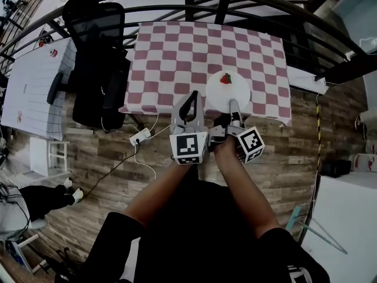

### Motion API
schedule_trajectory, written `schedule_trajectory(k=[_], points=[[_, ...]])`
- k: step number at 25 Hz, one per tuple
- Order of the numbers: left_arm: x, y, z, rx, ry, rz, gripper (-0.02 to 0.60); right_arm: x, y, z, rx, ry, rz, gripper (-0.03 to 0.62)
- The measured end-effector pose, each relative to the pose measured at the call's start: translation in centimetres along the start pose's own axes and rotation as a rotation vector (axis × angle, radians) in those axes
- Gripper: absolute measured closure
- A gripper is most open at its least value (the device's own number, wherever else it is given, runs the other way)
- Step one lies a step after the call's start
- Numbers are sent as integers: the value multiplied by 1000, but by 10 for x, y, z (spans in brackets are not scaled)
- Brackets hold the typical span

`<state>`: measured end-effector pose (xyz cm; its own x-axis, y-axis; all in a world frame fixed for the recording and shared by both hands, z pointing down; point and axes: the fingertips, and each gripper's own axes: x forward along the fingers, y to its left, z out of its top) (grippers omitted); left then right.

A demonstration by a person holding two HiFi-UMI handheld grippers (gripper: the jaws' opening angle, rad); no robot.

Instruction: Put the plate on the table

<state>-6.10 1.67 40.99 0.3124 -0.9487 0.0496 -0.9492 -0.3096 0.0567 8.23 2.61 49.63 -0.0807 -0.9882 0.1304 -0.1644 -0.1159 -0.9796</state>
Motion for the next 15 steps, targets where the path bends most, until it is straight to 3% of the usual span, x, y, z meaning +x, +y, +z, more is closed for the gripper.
schedule_trajectory(k=[7,15], points=[[36,32,1,-8,-9,-38,572,47,9,-16,30,-22,21,576],[53,45,-12,-73,25,-84,572,72,11,-25,21,-21,80,576]])
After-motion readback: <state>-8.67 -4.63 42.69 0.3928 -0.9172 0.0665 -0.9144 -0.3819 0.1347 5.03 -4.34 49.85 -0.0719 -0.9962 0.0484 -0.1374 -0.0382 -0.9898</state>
